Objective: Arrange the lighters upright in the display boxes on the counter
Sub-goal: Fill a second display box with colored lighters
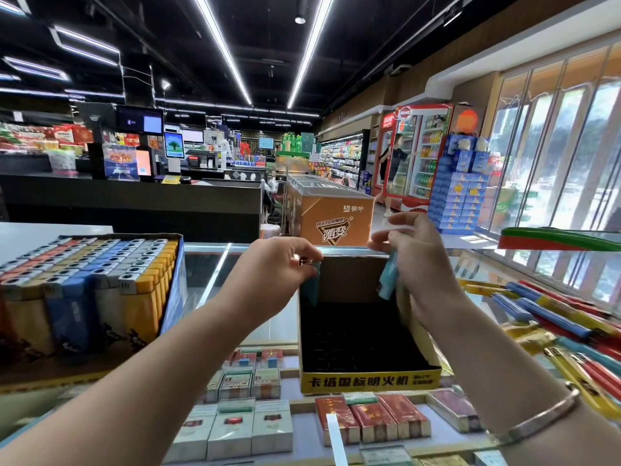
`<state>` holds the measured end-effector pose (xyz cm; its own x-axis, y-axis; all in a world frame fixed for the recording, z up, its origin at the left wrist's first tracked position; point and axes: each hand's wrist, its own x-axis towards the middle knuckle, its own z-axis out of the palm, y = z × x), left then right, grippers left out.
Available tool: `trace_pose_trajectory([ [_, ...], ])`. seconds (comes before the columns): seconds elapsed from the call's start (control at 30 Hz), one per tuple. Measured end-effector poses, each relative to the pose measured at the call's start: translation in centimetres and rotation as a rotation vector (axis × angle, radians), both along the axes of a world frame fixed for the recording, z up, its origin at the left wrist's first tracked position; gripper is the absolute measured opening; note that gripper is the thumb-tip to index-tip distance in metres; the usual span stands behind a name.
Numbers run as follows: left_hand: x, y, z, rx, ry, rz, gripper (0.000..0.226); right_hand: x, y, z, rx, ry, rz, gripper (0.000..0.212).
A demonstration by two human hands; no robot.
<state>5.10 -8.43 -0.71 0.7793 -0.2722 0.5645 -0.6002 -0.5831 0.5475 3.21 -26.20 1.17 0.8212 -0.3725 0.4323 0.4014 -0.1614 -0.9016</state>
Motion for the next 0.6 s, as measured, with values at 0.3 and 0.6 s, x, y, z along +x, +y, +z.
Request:
trace_pose_trajectory([
  [0.3,-2.5,-1.7,0.5,0.123,-0.337,-0.026,0.048,-0.4,0.3,0.8,0.607,-0.043,0.508,0.012],
  [0.6,-3.1,-2.1,1.0,0.011,-0.61,-0.109,0.029,-0.5,0.9,0.4,0.525,0.061,0.582,0.015],
])
